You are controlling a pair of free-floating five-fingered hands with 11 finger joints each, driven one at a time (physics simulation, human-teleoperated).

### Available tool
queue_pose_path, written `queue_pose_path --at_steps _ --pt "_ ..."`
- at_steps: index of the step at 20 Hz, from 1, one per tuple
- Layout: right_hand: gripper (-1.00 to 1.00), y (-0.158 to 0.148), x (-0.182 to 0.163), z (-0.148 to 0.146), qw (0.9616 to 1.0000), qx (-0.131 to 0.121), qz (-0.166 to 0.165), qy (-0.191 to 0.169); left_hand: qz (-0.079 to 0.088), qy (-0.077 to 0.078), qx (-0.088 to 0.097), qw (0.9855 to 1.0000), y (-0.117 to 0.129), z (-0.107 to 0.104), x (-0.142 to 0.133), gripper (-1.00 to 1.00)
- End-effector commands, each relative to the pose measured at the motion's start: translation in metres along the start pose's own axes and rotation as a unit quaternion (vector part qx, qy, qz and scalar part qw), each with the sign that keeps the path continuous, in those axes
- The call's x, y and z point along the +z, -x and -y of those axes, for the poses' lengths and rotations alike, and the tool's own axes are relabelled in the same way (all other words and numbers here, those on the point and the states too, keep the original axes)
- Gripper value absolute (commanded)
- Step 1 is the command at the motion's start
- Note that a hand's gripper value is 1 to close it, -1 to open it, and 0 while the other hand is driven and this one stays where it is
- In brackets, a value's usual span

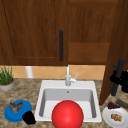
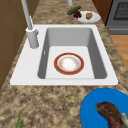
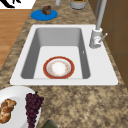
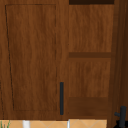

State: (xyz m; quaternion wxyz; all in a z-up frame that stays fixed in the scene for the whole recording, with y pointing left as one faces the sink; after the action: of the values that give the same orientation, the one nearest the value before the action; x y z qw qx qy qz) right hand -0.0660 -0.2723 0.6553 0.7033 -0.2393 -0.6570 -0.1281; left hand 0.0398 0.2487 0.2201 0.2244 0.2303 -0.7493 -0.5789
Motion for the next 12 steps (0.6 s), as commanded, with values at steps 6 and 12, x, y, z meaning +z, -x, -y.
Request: queue_pose_path --at_steps 6,12 --pt "1.00 0.020 -0.010 0.064 0.9996 -0.001 0.009 -0.029 0.000 0.000 0.000 1.0000 0.000 0.000 0.000 0.00" --pt "1.00 0.022 -0.021 0.105 0.9972 -0.008 0.031 -0.067 0.000 0.000 0.000 1.0000 0.000 0.000 0.000 0.00"
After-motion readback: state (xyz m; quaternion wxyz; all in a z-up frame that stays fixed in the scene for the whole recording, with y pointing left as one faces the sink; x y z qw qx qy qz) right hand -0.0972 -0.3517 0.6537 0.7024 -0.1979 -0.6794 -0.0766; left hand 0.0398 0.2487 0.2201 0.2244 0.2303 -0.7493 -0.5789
